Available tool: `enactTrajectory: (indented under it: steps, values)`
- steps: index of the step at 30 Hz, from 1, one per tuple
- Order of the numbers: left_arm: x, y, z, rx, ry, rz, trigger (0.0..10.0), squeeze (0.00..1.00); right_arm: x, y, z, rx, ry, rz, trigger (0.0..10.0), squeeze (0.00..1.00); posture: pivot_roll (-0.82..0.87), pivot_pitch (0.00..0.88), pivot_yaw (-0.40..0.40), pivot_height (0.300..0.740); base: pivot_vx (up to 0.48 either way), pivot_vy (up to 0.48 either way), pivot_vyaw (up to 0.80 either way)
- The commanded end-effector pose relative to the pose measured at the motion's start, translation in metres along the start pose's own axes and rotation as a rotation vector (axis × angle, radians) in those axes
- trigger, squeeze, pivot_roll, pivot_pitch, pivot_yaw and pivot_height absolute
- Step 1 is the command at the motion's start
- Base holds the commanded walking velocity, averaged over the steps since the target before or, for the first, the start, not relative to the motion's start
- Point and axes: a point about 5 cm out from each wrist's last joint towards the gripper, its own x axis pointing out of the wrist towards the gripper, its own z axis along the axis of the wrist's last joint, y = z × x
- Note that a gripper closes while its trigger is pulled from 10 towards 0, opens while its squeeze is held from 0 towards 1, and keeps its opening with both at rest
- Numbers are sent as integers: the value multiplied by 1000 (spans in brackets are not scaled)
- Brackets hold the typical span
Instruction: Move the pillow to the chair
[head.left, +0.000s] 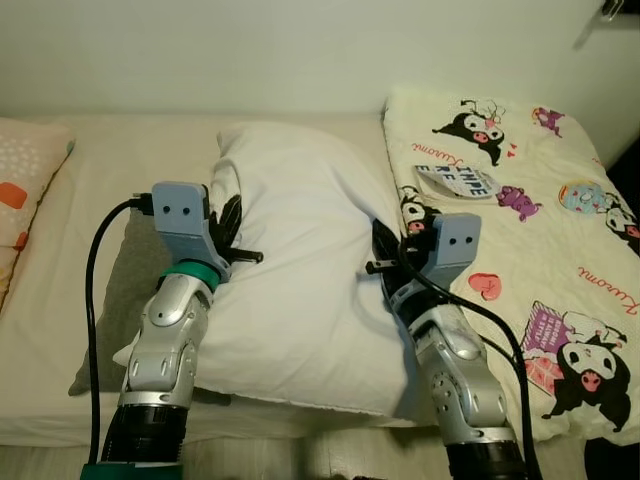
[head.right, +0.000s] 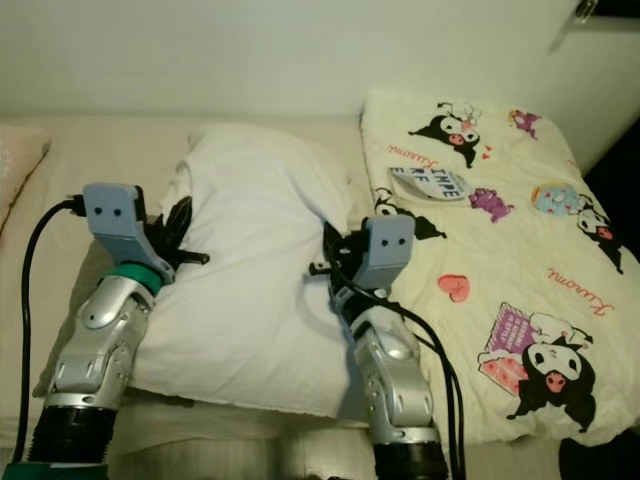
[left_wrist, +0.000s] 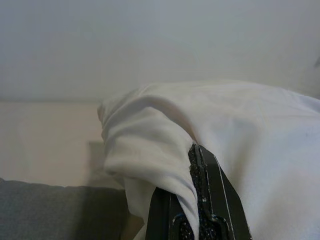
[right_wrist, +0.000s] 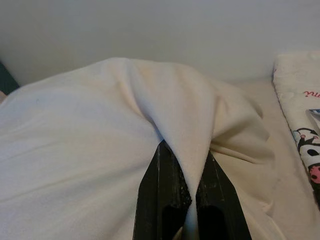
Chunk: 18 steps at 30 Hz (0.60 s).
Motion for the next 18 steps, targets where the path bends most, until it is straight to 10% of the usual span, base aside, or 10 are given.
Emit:
enactTrajectory:
  steps: [1, 18]
  values:
    - [3, -7, 12, -2, -52, -32, 10000, 0, 2, 1, 14, 0, -88, 2, 10000, 0, 26, 18, 48, 740, 0, 0, 0]
    - [3, -12, 13, 11, -59, -58, 10000, 0, 2, 0, 15, -53, -99, -22, 10000, 0, 17, 0, 42, 740, 0, 0, 0]
